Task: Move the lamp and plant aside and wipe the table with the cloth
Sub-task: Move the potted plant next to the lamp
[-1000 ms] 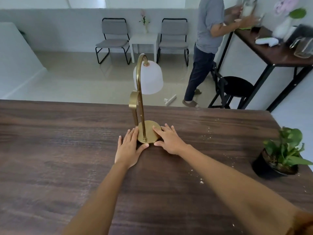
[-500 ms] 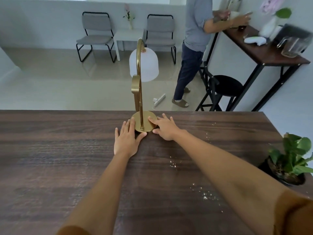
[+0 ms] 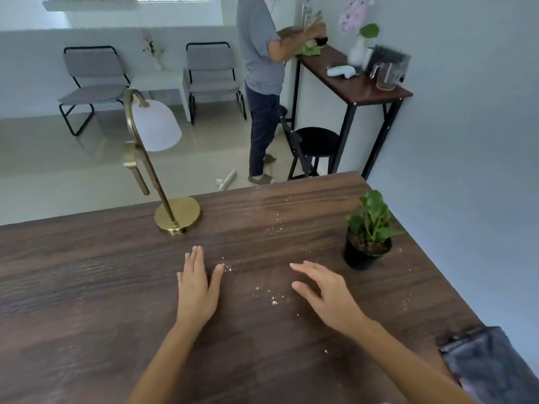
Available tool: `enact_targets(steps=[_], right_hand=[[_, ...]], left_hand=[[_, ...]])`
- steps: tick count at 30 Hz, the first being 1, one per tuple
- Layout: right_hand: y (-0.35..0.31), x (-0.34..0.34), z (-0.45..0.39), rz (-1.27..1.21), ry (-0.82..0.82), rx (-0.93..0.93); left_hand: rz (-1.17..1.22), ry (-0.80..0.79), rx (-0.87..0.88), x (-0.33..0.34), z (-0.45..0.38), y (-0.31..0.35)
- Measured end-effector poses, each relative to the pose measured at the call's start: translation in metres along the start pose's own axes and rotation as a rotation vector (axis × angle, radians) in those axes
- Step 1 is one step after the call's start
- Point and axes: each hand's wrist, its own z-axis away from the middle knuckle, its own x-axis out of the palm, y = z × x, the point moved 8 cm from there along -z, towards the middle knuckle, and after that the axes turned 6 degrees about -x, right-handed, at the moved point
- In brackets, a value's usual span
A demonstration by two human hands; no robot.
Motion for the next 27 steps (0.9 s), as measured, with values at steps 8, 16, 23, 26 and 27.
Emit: enact_targets(steps=[8, 16, 23, 26, 27], right_hand=[[0.085, -0.106, 0.089, -0.171, 0.578, 0.459], [0.106, -0.111, 0.049, -0.362, 0.358, 0.398], [0.091, -0.094, 0.012, -0.437, 0.390, 0.356], [0.066, -0.068, -0.036, -0.503, 0.311, 0.297], [0.058, -0.065, -0.048, -0.525, 0.309, 0.272]], left_hand=[[0.349, -0.226, 0.239, 0.115, 0.059, 0.162], [0.542, -0.431, 0.154, 0.168, 0.054, 0.209], [0.767, -0.358, 0.056, 0.146, 0.034, 0.200], [0.801, -0.243, 0.024, 0.110, 0.003, 0.179], [0.806, -0.224, 0.024, 0.101, -0.005, 0.176]])
